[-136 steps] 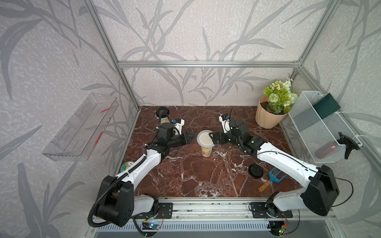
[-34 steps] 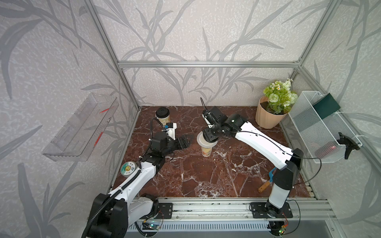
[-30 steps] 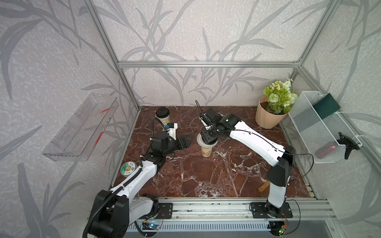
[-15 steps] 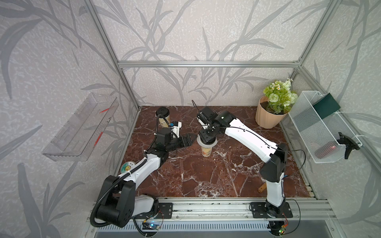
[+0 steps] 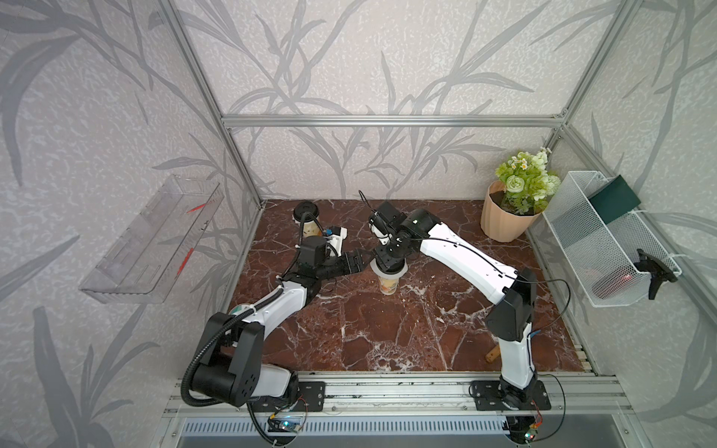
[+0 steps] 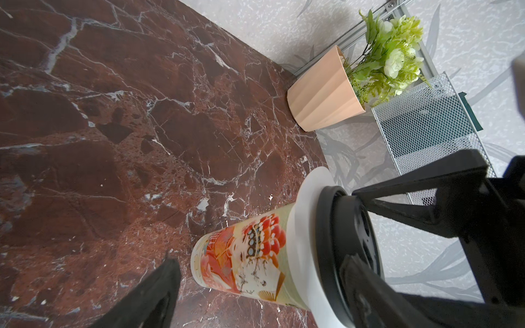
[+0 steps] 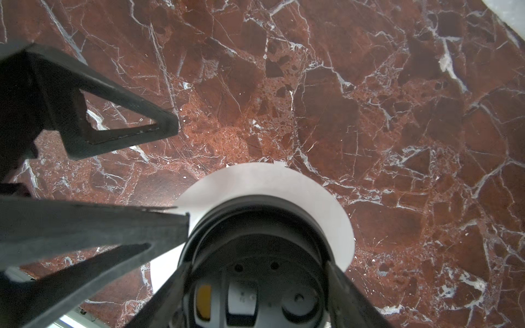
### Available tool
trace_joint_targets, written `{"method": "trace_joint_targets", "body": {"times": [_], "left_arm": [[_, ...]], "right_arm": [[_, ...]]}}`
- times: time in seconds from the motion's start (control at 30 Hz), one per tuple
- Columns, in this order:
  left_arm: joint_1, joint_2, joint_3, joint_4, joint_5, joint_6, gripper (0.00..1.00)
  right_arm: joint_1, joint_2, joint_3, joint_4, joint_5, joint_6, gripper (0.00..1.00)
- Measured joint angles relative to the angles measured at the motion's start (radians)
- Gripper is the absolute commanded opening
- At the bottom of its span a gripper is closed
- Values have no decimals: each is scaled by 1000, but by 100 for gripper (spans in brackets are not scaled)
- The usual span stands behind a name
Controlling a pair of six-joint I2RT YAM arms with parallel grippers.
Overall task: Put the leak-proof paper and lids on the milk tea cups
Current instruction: Secure the cup lid on the cup.
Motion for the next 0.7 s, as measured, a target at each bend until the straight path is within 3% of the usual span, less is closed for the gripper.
{"method": "trace_joint_targets", "body": {"times": [0.37,0.7], "left_arm": [[0,13,28,4,14,5,90],[-7,89,84,-2,41,45,86]], "right_arm": [[0,-2,-27,30,-9,-5,63],[-15,-84,-180,171,-31,-5,63]]}}
